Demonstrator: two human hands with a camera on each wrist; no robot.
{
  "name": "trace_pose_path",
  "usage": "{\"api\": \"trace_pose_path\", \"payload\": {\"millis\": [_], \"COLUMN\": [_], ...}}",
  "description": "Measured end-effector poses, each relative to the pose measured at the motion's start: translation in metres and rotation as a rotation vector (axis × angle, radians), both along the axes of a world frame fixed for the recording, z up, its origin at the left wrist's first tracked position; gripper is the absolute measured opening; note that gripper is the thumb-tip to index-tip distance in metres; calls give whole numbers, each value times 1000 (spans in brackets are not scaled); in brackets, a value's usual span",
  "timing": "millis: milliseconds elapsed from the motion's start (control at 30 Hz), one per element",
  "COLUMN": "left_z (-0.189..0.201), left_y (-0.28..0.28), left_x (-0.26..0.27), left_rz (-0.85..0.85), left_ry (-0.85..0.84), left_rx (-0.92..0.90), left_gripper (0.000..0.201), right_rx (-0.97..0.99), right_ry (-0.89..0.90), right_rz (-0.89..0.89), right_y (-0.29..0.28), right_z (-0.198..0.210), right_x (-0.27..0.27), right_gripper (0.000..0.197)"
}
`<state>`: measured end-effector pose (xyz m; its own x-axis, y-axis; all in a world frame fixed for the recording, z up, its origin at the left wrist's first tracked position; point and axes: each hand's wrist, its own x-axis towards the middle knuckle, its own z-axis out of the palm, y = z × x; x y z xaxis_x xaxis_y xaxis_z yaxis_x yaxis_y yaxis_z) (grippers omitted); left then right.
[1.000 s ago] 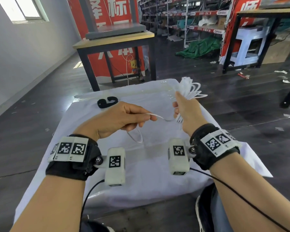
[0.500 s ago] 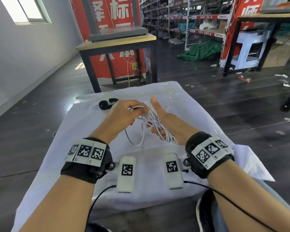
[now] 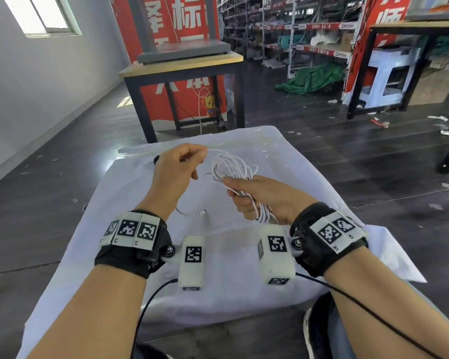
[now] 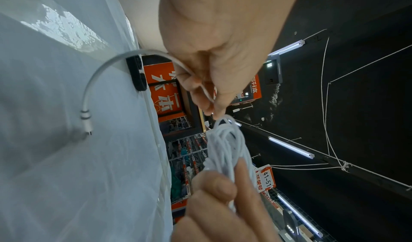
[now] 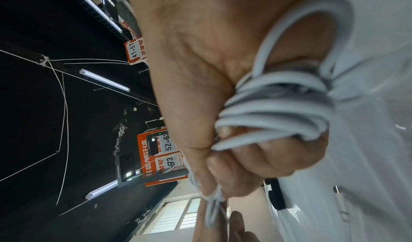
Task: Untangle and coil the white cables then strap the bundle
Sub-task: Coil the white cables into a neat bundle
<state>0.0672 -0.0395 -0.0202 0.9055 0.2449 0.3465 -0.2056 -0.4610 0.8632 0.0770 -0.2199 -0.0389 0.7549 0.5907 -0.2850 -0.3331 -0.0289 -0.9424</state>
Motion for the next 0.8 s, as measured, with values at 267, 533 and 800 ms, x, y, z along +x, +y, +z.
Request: {"api": "trace_pose_path", "payload": {"millis": [267, 533, 800], "left_z": [-14, -15, 1], "left_y": [-10, -30, -27], "left_x": [-1, -8, -19], "left_rz": [-229, -481, -664], "left_ry": [265, 327, 498], "left_rx": [272, 615, 451], "left_gripper": [28, 31, 29], "right_rx": [394, 582, 512], "right_ry": [354, 374, 286], "right_rz": [-414, -575, -752], "right_y": [4, 4, -10], "right_z": [-1, -7, -6], "right_x": [8, 20, 21], "right_gripper": [31, 30, 30]}}
